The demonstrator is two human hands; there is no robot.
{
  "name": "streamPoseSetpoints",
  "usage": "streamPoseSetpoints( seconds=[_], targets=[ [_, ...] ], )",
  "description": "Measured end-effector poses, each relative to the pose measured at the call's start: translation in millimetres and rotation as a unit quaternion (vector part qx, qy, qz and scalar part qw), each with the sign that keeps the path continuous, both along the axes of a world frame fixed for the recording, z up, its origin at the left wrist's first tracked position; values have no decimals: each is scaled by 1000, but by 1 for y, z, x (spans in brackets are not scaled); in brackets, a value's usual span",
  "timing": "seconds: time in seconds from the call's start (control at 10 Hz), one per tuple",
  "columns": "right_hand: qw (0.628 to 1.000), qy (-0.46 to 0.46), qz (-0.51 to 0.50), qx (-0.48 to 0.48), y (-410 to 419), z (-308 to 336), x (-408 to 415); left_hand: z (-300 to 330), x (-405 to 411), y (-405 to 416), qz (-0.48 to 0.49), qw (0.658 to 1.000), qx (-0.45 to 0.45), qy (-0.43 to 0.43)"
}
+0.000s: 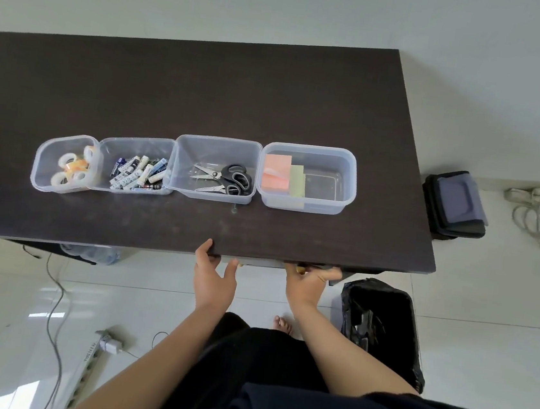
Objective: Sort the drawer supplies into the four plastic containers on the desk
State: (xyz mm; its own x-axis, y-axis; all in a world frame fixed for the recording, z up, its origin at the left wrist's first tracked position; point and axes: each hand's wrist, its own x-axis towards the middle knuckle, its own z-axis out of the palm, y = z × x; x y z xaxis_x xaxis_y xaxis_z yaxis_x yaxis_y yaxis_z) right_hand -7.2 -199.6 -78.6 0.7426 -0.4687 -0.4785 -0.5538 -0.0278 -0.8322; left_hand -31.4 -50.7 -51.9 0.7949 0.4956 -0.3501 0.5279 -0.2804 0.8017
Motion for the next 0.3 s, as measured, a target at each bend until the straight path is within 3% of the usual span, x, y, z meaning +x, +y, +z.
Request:
streamPoseSetpoints(
  seconds=[0.2,0.3],
  targets=[
    [998,26,1,56,0,8,-6,4,-8,-4,-61,998,6,8],
    [992,26,-66,100,-3,28,-9,0,-29,-4,-97,995,33,1]
  ],
)
